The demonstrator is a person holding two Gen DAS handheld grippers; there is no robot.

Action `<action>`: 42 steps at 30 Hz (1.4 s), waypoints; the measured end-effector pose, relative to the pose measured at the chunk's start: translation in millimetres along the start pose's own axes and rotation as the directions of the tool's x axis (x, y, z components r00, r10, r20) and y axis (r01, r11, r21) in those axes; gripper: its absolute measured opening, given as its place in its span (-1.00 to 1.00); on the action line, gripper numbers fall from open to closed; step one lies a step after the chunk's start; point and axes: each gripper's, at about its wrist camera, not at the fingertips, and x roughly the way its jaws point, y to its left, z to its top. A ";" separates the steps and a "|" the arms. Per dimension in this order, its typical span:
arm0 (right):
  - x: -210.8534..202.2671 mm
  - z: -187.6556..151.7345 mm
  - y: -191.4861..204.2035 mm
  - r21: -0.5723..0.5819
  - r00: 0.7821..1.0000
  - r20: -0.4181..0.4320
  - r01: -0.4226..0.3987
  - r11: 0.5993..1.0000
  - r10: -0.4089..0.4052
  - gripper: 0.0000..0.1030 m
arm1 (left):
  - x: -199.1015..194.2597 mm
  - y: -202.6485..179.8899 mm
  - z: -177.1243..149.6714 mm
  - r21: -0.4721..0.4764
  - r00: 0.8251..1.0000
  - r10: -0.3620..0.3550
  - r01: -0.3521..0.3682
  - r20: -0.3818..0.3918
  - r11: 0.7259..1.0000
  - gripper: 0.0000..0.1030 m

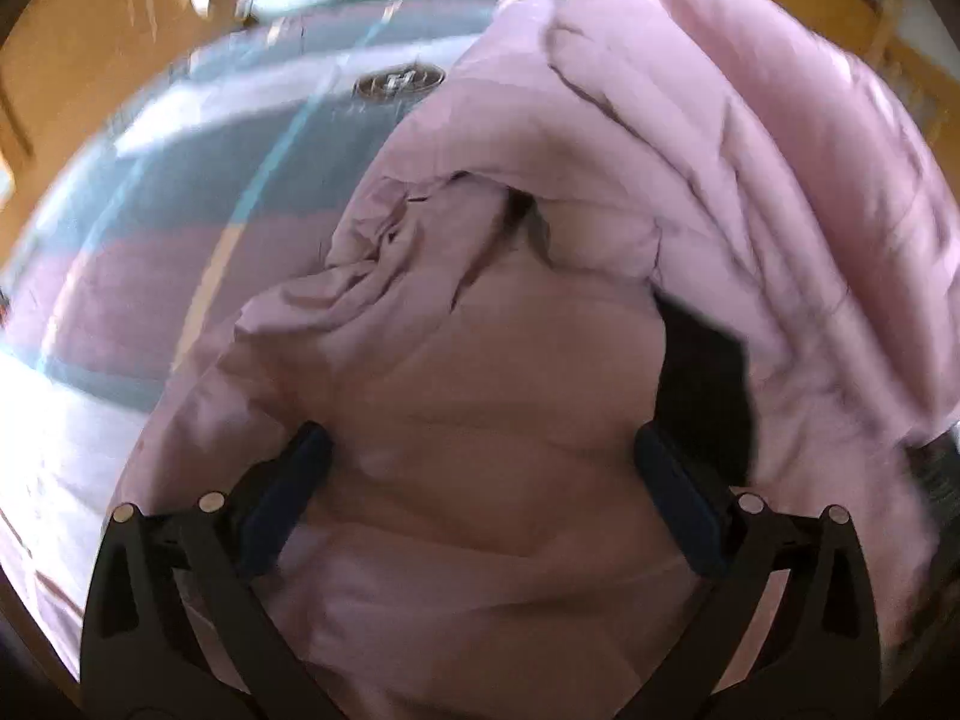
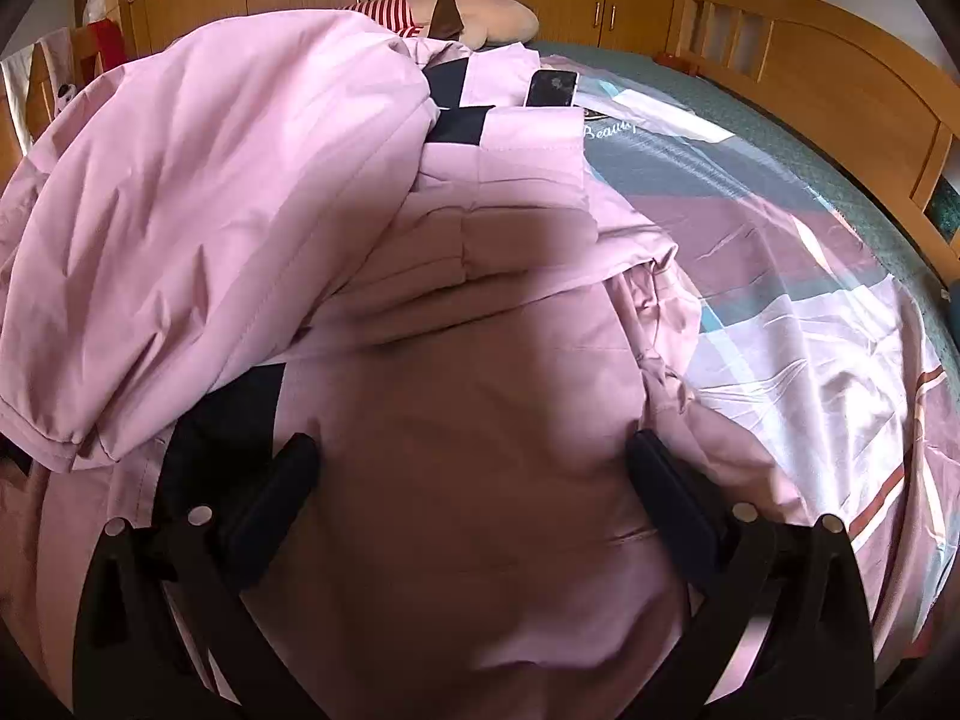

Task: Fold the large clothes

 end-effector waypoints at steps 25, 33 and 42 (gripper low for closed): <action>-1.0 1.5 -4.7 -0.011 1.000 0.002 0.009 1.000 -0.009 0.97 | -48.3 -11.9 2.6 -0.021 0.992 -0.042 0.045 0.120 0.999 0.96; -1.3 1.8 -4.8 -0.012 1.000 0.003 0.010 1.000 -0.010 0.97 | -19.4 -28.4 -3.6 0.053 1.000 0.011 -0.010 -0.019 0.999 0.96; -1.3 1.5 -5.1 -0.012 1.000 0.003 0.009 1.000 -0.009 0.97 | -52.7 -37.1 -9.5 0.045 0.989 -0.135 0.133 0.056 0.990 0.96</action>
